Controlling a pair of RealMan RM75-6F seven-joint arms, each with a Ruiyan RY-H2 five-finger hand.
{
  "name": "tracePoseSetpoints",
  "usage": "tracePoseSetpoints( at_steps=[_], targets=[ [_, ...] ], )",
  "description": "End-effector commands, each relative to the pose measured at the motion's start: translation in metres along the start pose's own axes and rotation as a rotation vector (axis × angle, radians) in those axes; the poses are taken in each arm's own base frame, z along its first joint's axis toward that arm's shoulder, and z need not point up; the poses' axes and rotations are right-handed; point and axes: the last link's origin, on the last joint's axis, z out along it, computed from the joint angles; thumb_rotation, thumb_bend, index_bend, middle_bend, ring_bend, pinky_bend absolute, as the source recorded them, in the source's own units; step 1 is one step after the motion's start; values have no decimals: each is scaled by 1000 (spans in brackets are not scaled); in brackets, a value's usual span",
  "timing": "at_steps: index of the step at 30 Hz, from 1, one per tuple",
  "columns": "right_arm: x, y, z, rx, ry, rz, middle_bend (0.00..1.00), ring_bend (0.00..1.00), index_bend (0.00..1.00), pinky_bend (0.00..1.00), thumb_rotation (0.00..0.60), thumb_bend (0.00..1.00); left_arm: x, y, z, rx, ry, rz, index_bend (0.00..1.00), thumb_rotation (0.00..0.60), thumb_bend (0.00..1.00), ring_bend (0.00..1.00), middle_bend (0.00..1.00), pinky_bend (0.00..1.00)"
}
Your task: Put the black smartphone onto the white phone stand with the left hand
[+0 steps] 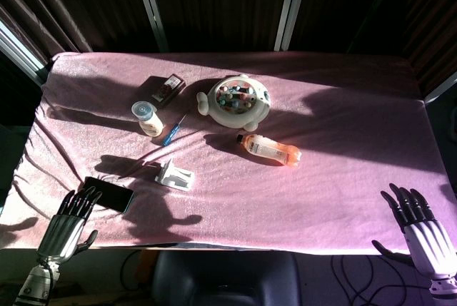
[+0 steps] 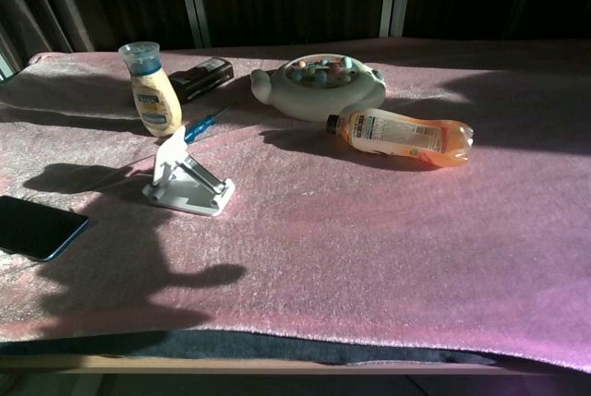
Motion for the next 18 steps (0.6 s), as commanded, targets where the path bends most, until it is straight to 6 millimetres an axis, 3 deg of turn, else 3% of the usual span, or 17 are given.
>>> tracePoseSetpoints(
  at_steps=[1, 5, 9, 18],
  targets=[
    [0, 0, 1, 4, -5, 3, 0, 0, 0, 0, 600, 319, -1, 3, 2, -21, -14, -7, 0, 600, 326, 0, 0, 0],
    [-1, -1, 2, 10, -13, 2, 0, 0, 0, 0, 600, 318, -2, 10, 17, -72, -51, 26, 0, 600, 325, 0, 0, 0],
    [0, -1, 2, 13, -10, 8, 0, 0, 0, 0, 600, 318, -1, 19, 45, -125, -120, 80, 53, 600, 329, 0, 25, 0],
    [-3, -2, 2, 24, -33, -4, 0, 0, 0, 0, 600, 318, 0, 17, 98, -140, -262, 248, 74, 600, 331, 0, 48, 0]
  ],
)
